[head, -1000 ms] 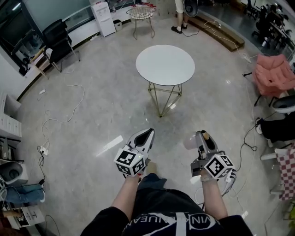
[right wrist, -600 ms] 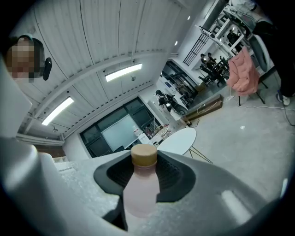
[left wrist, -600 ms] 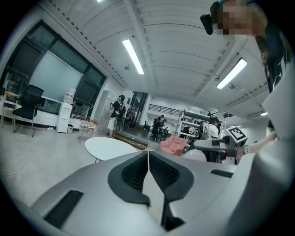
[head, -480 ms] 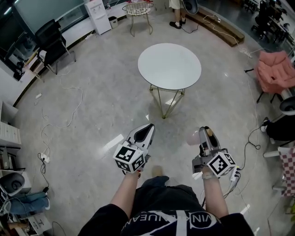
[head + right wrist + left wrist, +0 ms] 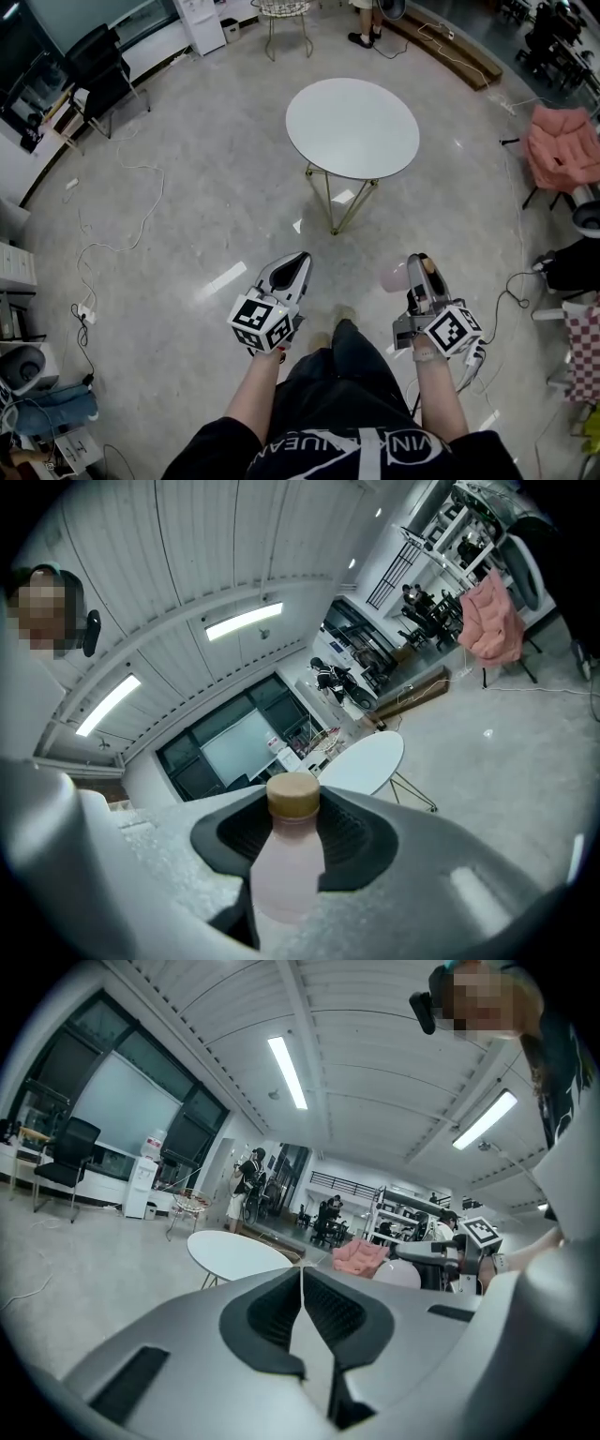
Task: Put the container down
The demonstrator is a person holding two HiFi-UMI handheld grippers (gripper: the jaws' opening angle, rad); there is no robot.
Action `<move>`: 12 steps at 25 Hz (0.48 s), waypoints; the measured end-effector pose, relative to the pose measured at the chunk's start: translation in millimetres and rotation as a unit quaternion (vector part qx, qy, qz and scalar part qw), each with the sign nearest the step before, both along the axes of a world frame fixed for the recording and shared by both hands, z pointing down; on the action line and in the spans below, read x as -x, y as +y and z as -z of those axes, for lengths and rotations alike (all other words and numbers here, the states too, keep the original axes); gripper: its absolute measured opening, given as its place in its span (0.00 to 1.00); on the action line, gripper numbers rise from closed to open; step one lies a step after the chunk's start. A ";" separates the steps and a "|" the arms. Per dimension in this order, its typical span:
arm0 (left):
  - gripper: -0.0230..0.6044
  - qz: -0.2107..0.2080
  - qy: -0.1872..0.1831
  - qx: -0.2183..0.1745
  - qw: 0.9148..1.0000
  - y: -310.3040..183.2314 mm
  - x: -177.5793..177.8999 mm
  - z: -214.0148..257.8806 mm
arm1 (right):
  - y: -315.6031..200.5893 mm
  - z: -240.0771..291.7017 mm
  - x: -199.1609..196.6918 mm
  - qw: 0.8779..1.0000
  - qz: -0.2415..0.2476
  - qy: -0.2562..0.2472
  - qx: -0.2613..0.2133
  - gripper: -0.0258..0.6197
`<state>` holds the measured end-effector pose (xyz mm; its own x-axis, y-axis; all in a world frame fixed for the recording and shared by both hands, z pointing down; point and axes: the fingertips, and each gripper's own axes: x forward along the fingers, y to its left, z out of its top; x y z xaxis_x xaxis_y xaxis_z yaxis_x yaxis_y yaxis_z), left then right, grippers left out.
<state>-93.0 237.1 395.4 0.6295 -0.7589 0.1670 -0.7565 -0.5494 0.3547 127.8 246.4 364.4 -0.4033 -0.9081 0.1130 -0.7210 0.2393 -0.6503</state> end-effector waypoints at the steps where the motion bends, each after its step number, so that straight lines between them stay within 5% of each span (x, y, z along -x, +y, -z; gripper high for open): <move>1: 0.06 0.002 0.000 0.003 1.000 -0.6 3.1 -1.9 | -3.3 -0.4 3.3 1.000 0.003 0.000 0.000 0.25; 12: 0.06 0.028 -0.003 0.000 1.000 -48.5 20.2 2.4 | -62.9 1.4 19.4 1.000 0.027 -0.007 0.000 0.25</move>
<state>-113.2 188.6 392.9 0.5855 -0.7925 0.1708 -0.7880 -0.5069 0.3493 108.4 183.5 363.0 -0.4534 -0.8848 0.1074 -0.6975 0.2772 -0.6607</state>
